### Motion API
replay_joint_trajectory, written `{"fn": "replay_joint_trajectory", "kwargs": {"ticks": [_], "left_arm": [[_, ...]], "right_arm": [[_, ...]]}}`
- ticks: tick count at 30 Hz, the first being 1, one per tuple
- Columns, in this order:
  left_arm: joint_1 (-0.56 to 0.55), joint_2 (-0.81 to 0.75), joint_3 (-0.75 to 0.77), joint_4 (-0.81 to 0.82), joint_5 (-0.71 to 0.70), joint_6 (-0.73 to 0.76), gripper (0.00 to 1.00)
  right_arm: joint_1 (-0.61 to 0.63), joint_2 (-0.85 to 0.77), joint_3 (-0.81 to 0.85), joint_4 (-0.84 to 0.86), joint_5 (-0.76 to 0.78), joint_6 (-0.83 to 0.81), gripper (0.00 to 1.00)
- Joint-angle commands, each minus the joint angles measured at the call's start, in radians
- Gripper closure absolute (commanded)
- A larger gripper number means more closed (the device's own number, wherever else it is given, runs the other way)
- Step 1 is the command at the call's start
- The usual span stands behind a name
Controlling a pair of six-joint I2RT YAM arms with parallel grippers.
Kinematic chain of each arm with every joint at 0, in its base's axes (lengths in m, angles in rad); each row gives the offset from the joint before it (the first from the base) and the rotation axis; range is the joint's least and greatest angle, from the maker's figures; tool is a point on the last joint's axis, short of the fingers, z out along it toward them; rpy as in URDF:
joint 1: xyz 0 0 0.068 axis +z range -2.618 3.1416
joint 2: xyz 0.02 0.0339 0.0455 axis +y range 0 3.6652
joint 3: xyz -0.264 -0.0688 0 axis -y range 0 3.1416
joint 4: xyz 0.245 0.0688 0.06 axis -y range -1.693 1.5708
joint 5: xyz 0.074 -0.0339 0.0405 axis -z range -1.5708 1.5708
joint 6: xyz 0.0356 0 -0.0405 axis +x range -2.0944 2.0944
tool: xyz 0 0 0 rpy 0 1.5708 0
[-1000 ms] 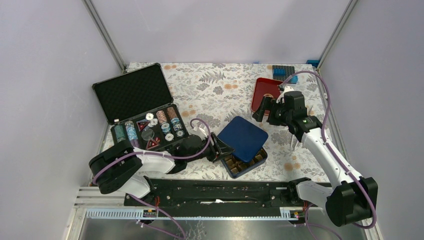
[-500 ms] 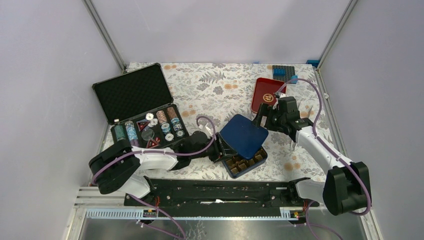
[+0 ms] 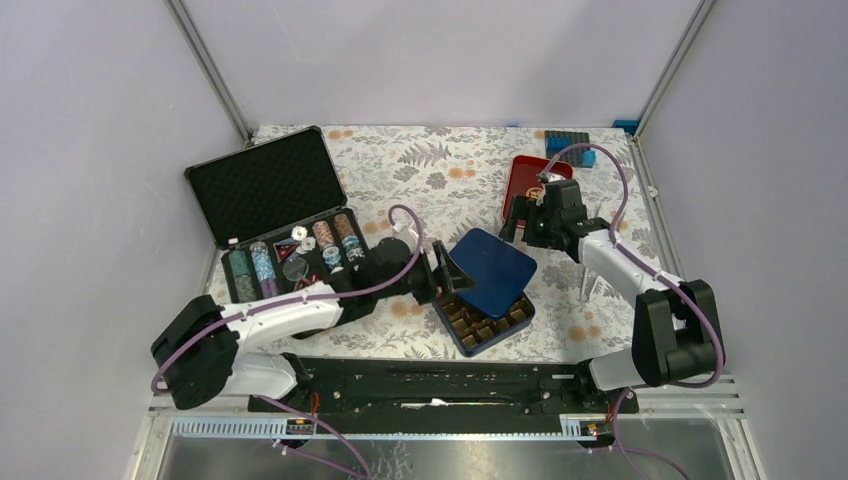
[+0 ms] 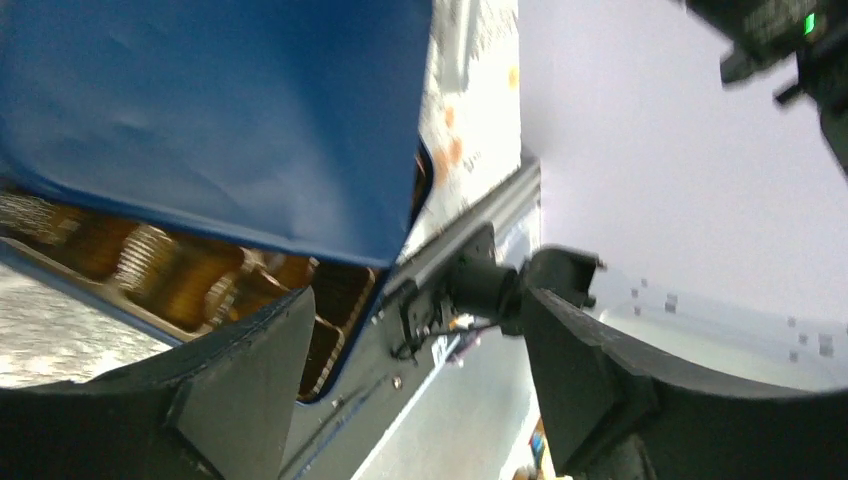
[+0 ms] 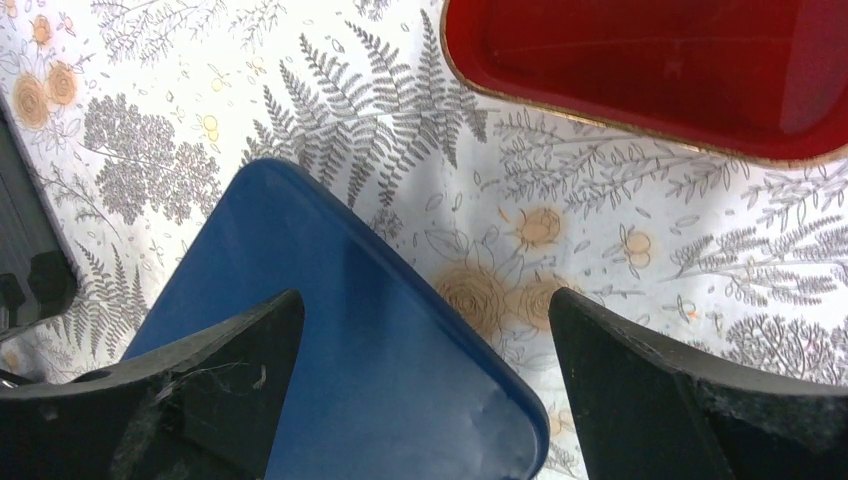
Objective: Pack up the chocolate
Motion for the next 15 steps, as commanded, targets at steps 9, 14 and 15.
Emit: {"fn": "replay_joint_trajectory", "kwargs": {"ticks": [9,14,15], "left_arm": [[0.306,0.163,0.179,-0.097,0.123,0.173,0.09],[0.324,0.214,0.203,-0.096,0.169,0.191,0.09],[0.326,0.218,0.199,-0.097,0.169,0.194,0.08]], "right_arm": [[-0.005,0.148,0.111,0.061,-0.116,-0.037,0.00],[-0.005,0.135,0.082,0.058,-0.182,-0.027,0.00],[-0.005,0.127,0.074,0.055,-0.184,-0.027,0.00]]}}
